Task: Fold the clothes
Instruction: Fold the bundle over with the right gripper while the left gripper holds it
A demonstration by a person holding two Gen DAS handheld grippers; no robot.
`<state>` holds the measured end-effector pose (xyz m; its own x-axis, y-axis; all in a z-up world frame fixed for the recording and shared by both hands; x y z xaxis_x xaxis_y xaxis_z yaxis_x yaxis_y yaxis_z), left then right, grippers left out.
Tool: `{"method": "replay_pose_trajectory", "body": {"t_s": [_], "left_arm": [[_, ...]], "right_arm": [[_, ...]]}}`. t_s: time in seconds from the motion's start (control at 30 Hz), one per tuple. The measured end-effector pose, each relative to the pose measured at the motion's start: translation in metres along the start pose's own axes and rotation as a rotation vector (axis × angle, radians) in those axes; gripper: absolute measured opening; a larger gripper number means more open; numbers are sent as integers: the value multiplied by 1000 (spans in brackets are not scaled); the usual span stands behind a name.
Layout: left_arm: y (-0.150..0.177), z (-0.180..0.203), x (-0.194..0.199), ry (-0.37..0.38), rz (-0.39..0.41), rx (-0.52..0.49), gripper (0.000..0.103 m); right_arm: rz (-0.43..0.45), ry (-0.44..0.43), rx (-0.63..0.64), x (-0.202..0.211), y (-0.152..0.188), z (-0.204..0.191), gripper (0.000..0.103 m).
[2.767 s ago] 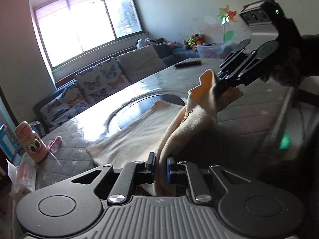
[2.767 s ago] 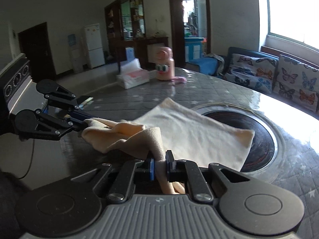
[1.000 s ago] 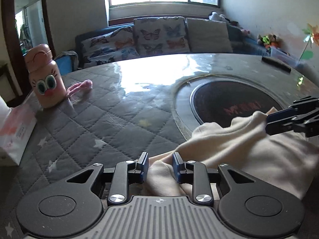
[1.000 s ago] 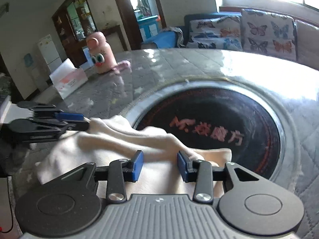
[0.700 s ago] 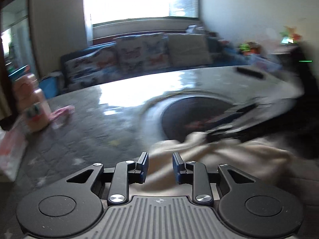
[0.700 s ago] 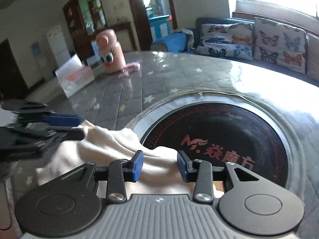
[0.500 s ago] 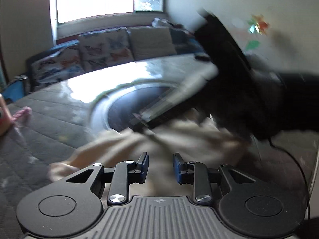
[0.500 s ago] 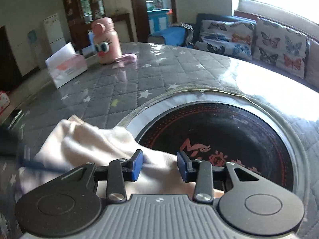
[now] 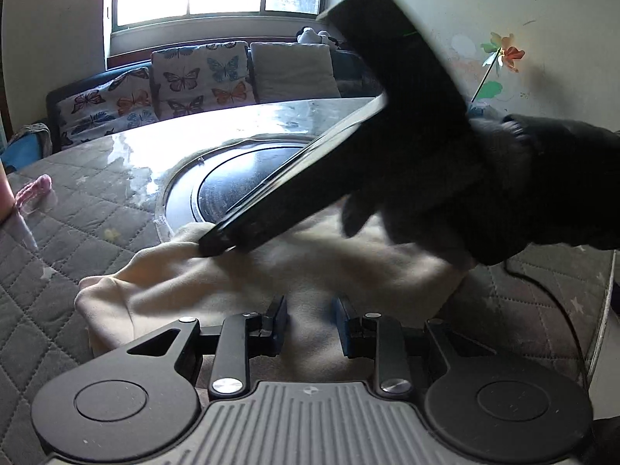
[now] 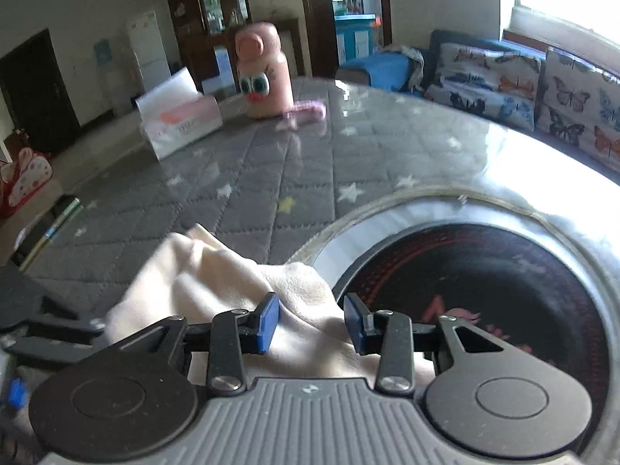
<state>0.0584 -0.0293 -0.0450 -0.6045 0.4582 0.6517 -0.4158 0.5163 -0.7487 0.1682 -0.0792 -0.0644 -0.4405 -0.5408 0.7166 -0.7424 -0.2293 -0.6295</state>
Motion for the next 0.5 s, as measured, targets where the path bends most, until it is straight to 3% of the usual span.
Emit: {"method": "replay_pose_trajectory", "body": {"t_s": [0.23,0.5], "left_arm": [[0,-7,7,8,15,11,30],[-11,-66,6,-107,25,139,27]], "right_arm": [[55,17,-54,-4,-18,4,38],[106,20,-70,45,-11,16,38]]}}
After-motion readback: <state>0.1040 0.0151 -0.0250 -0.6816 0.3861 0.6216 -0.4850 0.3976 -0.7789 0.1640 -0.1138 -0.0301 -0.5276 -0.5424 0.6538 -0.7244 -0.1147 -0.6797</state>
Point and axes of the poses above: each gripper's, at about its wrist camera, not at the fingertips, and x roughly against the way its jaws point, z to its right, y to its underside, the point moved 7 cm from there along -x, roughly the way its jaws point, and after that the axes turned 15 degrees about -x, right-handed, at the moved point
